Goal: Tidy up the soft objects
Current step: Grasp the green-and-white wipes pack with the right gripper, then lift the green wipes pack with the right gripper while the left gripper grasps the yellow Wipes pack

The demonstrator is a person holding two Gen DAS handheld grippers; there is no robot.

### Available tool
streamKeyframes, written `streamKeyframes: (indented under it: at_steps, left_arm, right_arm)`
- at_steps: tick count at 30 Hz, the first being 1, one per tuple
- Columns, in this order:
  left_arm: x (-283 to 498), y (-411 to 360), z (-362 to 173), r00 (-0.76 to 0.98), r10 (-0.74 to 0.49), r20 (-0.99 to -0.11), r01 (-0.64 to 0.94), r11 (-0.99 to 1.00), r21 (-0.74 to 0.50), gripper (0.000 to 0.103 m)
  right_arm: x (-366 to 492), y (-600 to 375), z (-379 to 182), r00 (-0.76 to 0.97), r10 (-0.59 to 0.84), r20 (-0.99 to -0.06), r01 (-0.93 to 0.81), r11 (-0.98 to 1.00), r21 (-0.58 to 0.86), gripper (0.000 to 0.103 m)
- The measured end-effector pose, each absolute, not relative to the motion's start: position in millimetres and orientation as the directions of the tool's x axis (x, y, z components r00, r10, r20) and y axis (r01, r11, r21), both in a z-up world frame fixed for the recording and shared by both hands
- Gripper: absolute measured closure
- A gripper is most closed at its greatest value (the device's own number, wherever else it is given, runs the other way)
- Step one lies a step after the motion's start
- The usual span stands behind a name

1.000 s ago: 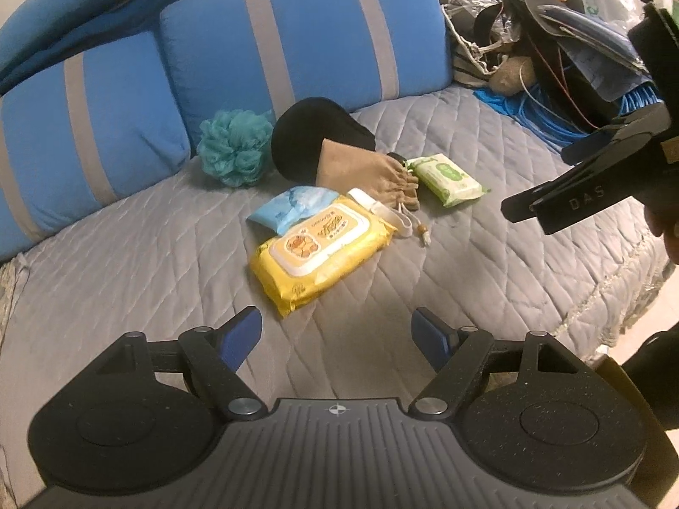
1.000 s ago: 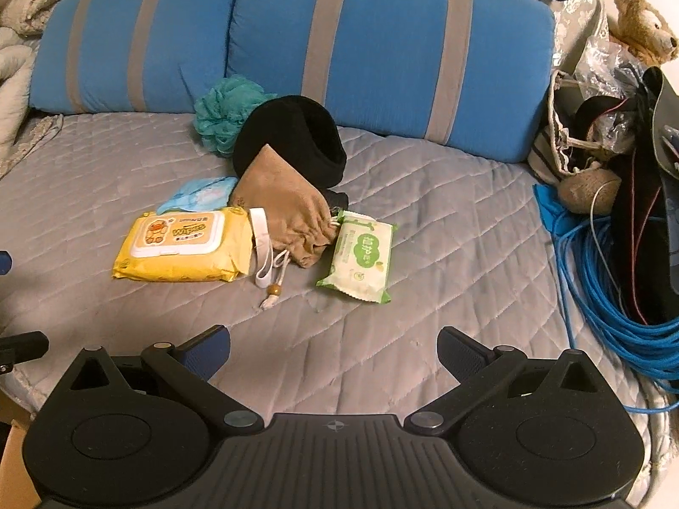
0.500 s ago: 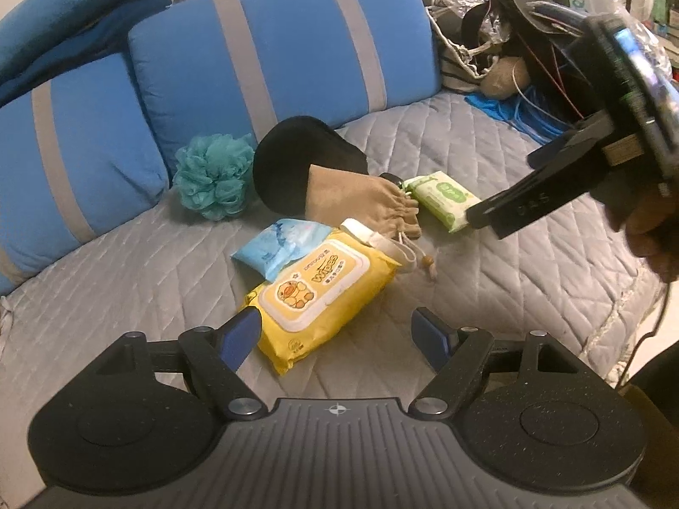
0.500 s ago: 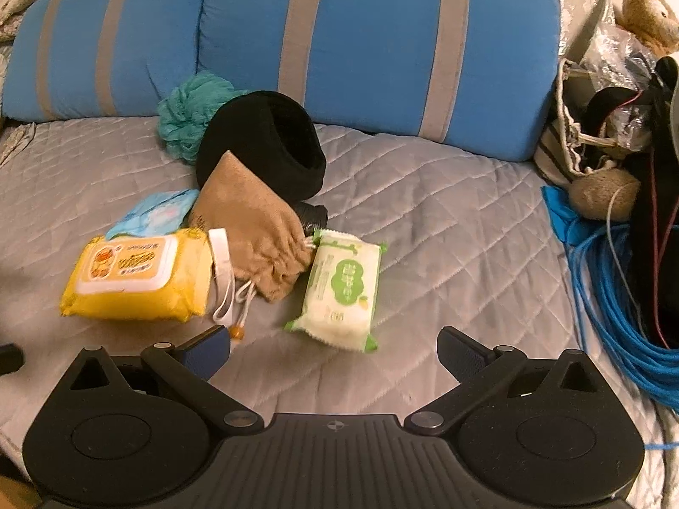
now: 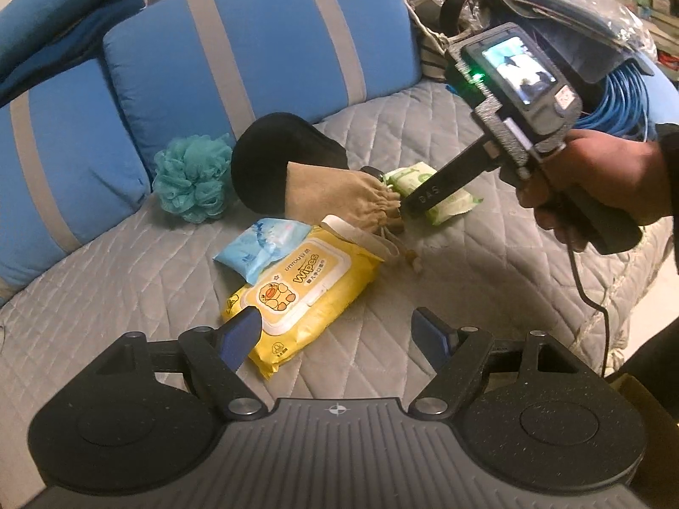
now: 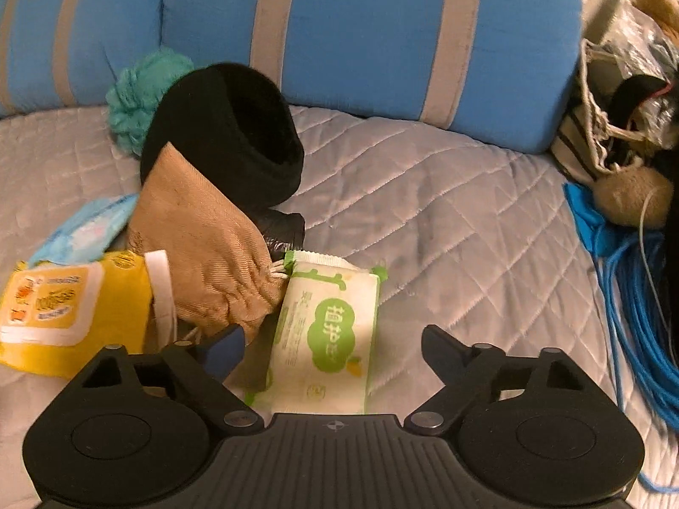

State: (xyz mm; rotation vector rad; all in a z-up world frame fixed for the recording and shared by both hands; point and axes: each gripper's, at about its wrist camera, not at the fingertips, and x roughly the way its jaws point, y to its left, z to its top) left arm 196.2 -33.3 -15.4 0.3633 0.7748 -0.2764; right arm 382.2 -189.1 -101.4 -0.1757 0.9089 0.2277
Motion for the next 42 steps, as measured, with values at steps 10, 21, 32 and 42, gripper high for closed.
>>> streamKeyframes:
  at_steps: [10,21,32,42]
  left_arm:
    - [200.4,-32.3,-14.6,0.682,-0.103,-0.724,0.347,0.917,0.196,0.025]
    - [214.3,-34.7,-30.7,0.68,-0.056,-0.731,0.339,0.908,0.246,0.025]
    - [237.7,-35.7,-64.3,0.699,-0.049,-0.713,0.413,0.842,0.347,0.025]
    - [274.2,-31.4,-94.0,0.667,-0.101,-0.738,0.495,0.8,0.338,0.024]
  right_arm:
    - [387.1,-191.8,-105.7,0.542,0.147,-0.827,-0.275,0.961,-0.01,0.051]
    - [361.9,-212.8,-64.9,0.562,0.137,-0.815,-0.24,0.971,-0.002,0.052]
    - [303.4,-230.5,-13.2,0.589,0.235,-0.773,-0.262,0.961,0.093,0.051]
    - [271.6,-255.0,5.0,0.598,0.274,-0.753,-0.227,0.959,0.169,0.051]
